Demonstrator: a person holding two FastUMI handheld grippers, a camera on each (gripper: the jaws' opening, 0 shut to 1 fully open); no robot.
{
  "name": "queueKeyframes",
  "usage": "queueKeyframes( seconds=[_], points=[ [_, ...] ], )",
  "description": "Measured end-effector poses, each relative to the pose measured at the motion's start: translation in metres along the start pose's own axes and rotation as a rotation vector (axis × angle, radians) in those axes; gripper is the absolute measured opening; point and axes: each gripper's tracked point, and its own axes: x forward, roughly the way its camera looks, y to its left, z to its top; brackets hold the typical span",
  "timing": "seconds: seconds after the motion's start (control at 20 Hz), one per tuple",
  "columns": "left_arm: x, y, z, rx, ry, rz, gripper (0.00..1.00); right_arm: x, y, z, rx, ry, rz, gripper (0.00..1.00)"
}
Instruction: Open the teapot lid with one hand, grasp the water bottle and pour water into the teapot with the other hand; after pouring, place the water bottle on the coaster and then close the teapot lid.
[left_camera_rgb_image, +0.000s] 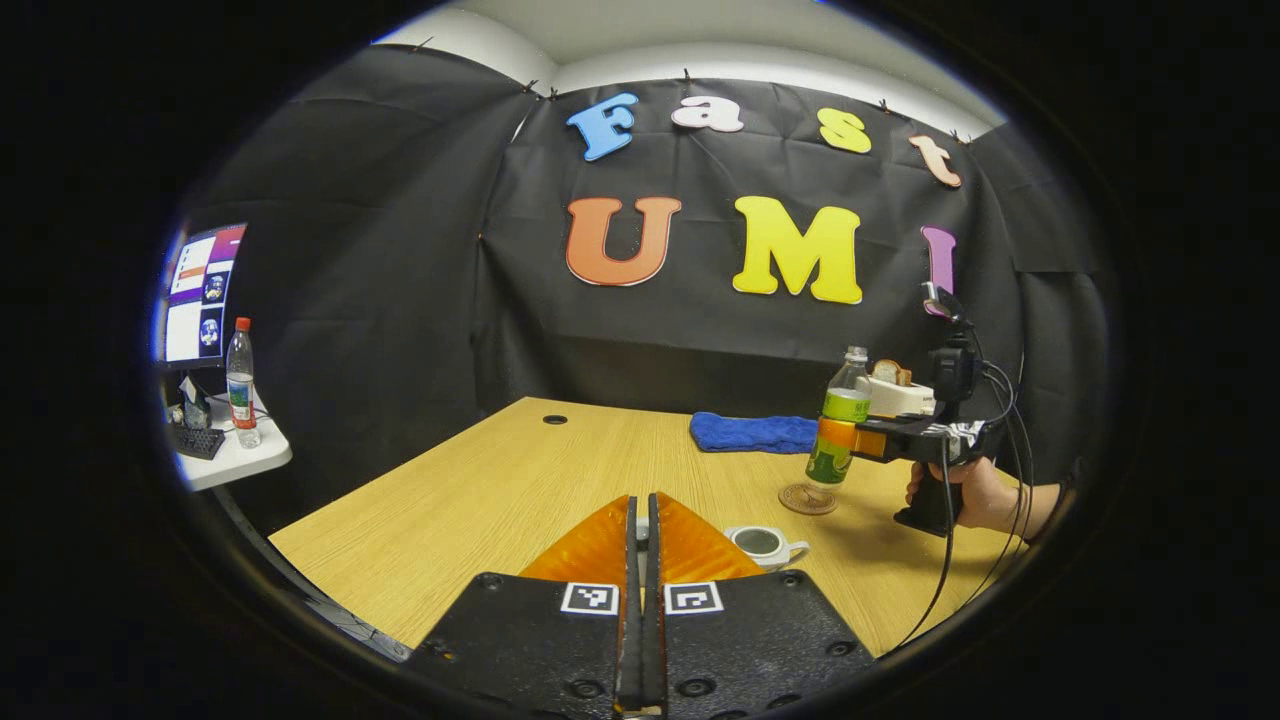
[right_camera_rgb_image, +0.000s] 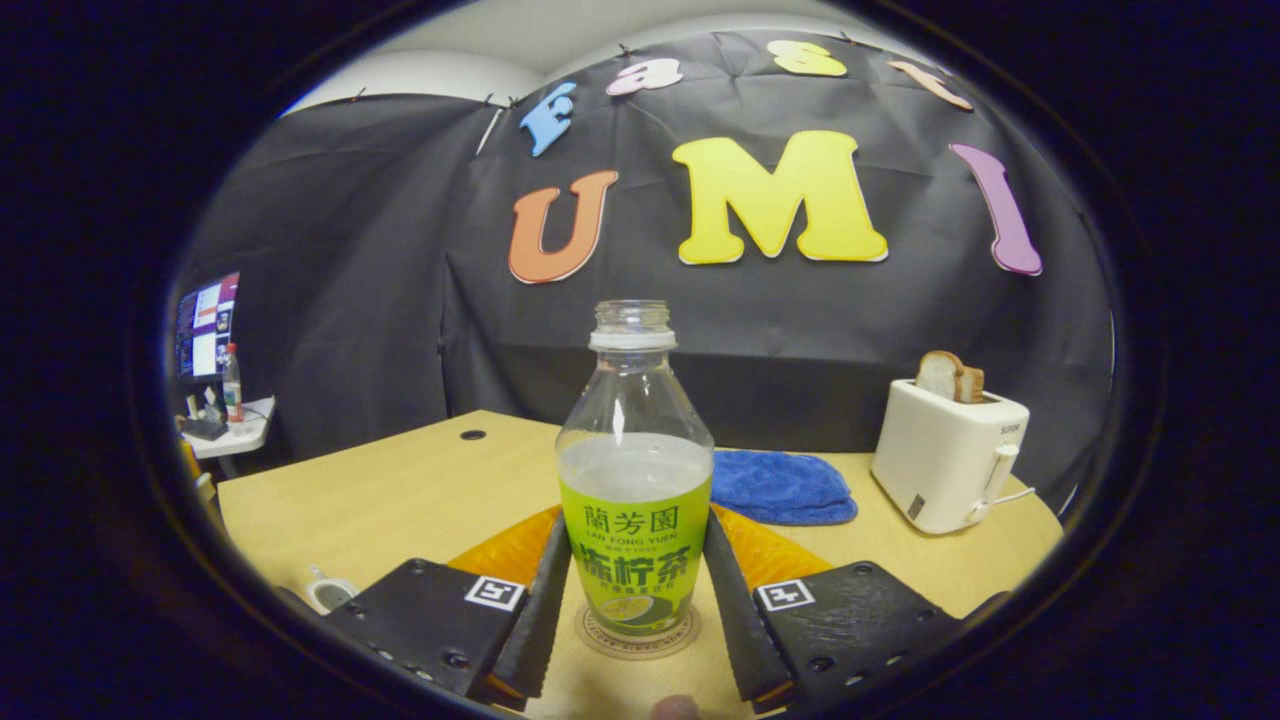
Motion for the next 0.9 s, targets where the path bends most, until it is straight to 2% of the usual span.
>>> queueKeyframes(
  seconds=[0.7, 0.9],
  points=[
    [0.0, 0.003, -0.004, -0.009, 0.014, 0.018, 0.03, 0.017, -0.001, -0.02, -0.014, 0.027, -0.014, 0.7],
    [0.0, 0.004, -0.004, -0.007, 0.015, 0.017, 0.03, 0.013, 0.001, -0.013, -0.022, 0.006, -0.005, 0.8]
  ],
)
